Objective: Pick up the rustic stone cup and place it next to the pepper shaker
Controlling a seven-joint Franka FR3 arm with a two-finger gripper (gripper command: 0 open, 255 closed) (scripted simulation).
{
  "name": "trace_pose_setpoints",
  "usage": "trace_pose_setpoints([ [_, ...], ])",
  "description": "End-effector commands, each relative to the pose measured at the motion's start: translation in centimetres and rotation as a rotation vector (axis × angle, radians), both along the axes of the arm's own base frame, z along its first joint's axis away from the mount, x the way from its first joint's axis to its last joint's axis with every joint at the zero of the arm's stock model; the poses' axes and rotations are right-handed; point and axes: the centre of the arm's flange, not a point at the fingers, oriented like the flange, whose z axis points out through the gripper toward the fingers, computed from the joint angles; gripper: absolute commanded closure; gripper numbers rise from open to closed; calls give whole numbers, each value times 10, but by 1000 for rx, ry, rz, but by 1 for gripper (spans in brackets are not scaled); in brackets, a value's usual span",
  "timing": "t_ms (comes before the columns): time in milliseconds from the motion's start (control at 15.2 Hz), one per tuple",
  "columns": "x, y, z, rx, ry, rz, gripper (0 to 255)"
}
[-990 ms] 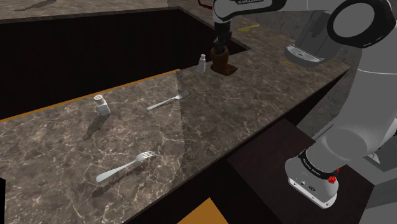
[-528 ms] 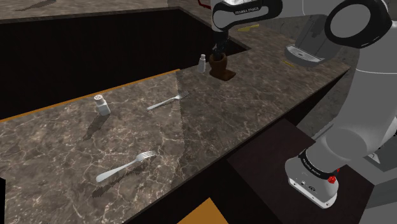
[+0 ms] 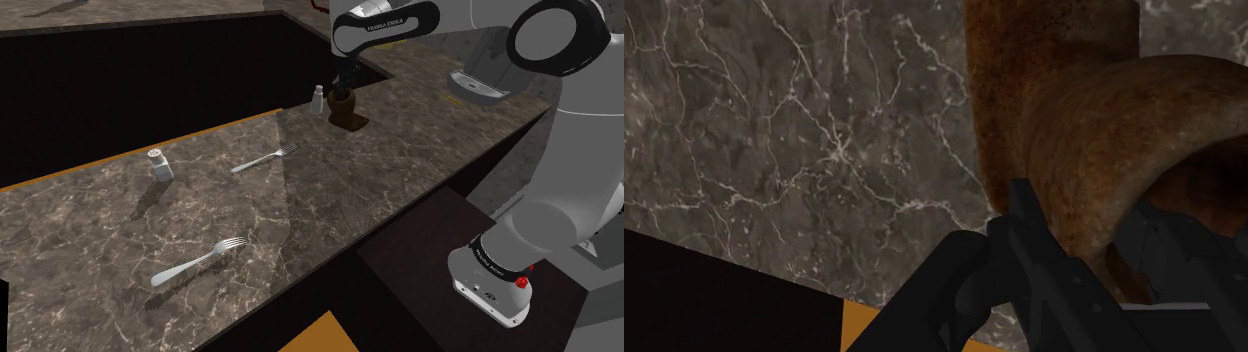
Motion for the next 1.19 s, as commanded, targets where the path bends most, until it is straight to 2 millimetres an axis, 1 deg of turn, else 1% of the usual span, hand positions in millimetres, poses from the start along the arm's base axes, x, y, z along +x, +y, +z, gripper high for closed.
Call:
trace_pose_setpoints([
  [0, 0, 0, 1, 0, -1, 0, 255],
  [66, 0, 0, 1, 0, -1, 0, 255],
  [132, 0, 0, 1, 0, -1, 0, 0],
  [462, 0, 0, 1, 0, -1, 0, 0],
  [660, 3, 9, 39, 0, -1, 0, 0],
  [726, 3, 11, 49, 0, -1, 0, 0],
  [1122, 3, 11, 49, 0, -1, 0, 0],
])
